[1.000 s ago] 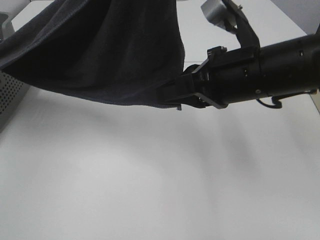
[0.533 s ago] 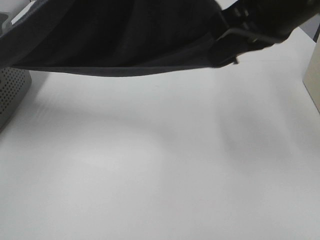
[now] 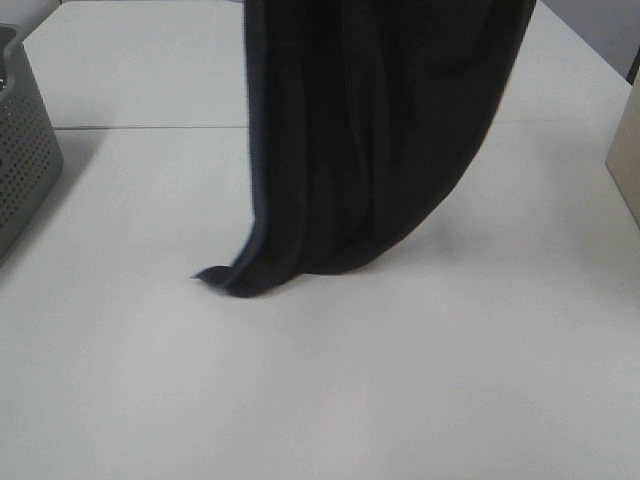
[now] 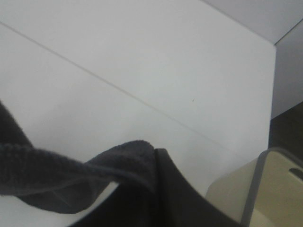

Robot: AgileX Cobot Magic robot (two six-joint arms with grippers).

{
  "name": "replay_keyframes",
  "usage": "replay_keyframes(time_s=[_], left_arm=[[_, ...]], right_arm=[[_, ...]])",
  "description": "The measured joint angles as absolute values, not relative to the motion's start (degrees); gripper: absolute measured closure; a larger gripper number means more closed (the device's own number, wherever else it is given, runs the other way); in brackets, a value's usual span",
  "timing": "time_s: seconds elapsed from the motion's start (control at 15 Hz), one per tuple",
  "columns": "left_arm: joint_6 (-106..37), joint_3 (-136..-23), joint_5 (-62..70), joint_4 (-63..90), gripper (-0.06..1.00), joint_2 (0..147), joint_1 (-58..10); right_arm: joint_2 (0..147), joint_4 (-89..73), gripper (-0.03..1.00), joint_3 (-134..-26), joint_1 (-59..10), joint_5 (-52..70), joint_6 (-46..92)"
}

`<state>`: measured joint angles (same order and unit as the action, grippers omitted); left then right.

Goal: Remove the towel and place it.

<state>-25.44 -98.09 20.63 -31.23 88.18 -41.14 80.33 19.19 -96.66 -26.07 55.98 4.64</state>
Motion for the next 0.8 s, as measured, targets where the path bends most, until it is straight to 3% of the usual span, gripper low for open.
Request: replay_keyframes(time_s=[0.4, 0.67, 0.8], left_arm=[[-13.29, -98.09, 3.61, -31.11, 0.94, 88.58, -32.14], [-12.55, -98.09, -12.38, -31.11, 0.94, 91.79, -25.9], [-12.55, -98.09, -21.6, -31.11, 0.94, 93.79, -22.06]], right_arm=[[81.82, 25.73, 0.96, -96.83, -26.07, 33.29, 2.46], [85.43, 31.0, 0.96, -97.52, -26.07, 15.36, -4.01], [90.13, 32.89, 0.96, -102.16, -26.07, 12.43, -5.61]])
